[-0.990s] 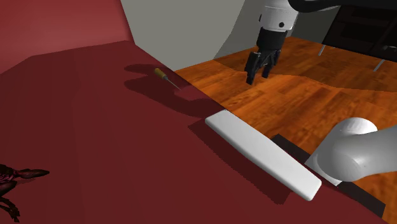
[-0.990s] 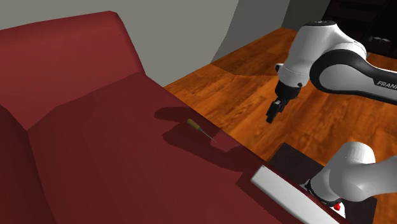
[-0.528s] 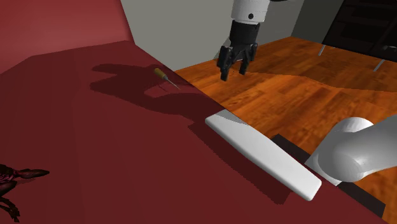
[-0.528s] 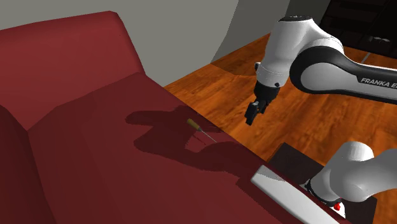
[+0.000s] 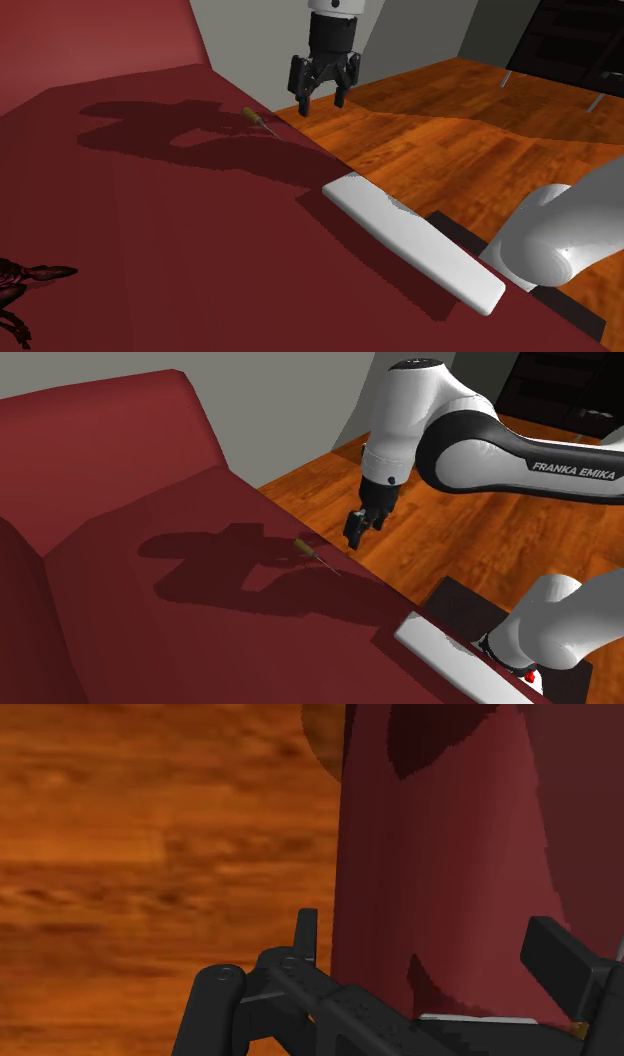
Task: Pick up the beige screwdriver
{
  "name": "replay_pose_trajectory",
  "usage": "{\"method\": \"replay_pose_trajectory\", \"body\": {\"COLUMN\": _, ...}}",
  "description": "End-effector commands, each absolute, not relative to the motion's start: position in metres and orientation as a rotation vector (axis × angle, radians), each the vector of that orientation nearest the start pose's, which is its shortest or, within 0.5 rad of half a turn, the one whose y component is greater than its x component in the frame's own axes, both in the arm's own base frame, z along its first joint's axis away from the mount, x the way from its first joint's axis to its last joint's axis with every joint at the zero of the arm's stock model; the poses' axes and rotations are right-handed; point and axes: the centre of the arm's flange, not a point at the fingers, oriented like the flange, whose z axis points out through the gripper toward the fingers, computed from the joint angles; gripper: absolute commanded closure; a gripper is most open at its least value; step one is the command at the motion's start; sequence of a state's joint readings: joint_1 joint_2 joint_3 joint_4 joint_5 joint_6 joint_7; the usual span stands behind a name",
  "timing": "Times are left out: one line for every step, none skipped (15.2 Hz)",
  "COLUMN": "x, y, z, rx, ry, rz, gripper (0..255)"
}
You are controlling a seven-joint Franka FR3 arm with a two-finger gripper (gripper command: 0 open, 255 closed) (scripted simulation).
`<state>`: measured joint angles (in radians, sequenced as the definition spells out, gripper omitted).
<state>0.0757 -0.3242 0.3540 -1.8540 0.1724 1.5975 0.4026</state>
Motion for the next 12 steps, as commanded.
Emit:
{"method": "replay_pose_trajectory", "body": {"x": 0.410, "y": 0.256, "z": 0.650, "rx": -3.061, "ry": -0.017, "rz": -0.035, "gripper": 0}}
{"method": "replay_pose_trajectory", "body": {"x": 0.415, "y": 0.268, "z": 0.653, "rx": -3.060, "ry": -0.017, "rz": -0.038, "gripper": 0}}
{"method": "replay_pose_trajectory", "body": {"x": 0.421, "y": 0.279, "z": 0.657, "rx": -3.059, "ry": -0.017, "rz": -0.040, "gripper": 0}}
{"method": "replay_pose_trajectory", "body": {"x": 0.427, "y": 0.290, "z": 0.660, "rx": -3.058, "ry": -0.017, "rz": -0.042, "gripper": 0}}
{"method": "replay_pose_trajectory", "body": {"x": 0.432, "y": 0.301, "z": 0.663, "rx": -3.057, "ry": -0.017, "rz": -0.044, "gripper": 0}}
{"method": "replay_pose_trajectory", "body": {"x": 0.438, "y": 0.312, "z": 0.667, "rx": -3.055, "ry": -0.017, "rz": -0.047, "gripper": 0}}
{"method": "replay_pose_trajectory", "body": {"x": 0.443, "y": 0.323, "z": 0.670, "rx": -3.054, "ry": -0.017, "rz": -0.049, "gripper": 0}}
{"method": "replay_pose_trajectory", "body": {"x": 0.449, "y": 0.335, "z": 0.673, "rx": -3.053, "ry": -0.017, "rz": -0.051, "gripper": 0}}
{"method": "replay_pose_trajectory", "body": {"x": 0.453, "y": 0.341, "z": 0.675, "rx": -3.052, "ry": -0.017, "rz": -0.052, "gripper": 0}}
{"method": "replay_pose_trajectory", "body": {"x": 0.452, "y": 0.341, "z": 0.670, "rx": -3.052, "ry": -0.017, "rz": -0.052, "gripper": 0}}
{"method": "replay_pose_trajectory", "body": {"x": 0.452, "y": 0.341, "z": 0.665, "rx": -3.052, "ry": -0.017, "rz": -0.052, "gripper": 0}}
{"method": "replay_pose_trajectory", "body": {"x": 0.452, "y": 0.341, "z": 0.660, "rx": -3.052, "ry": -0.017, "rz": -0.052, "gripper": 0}}
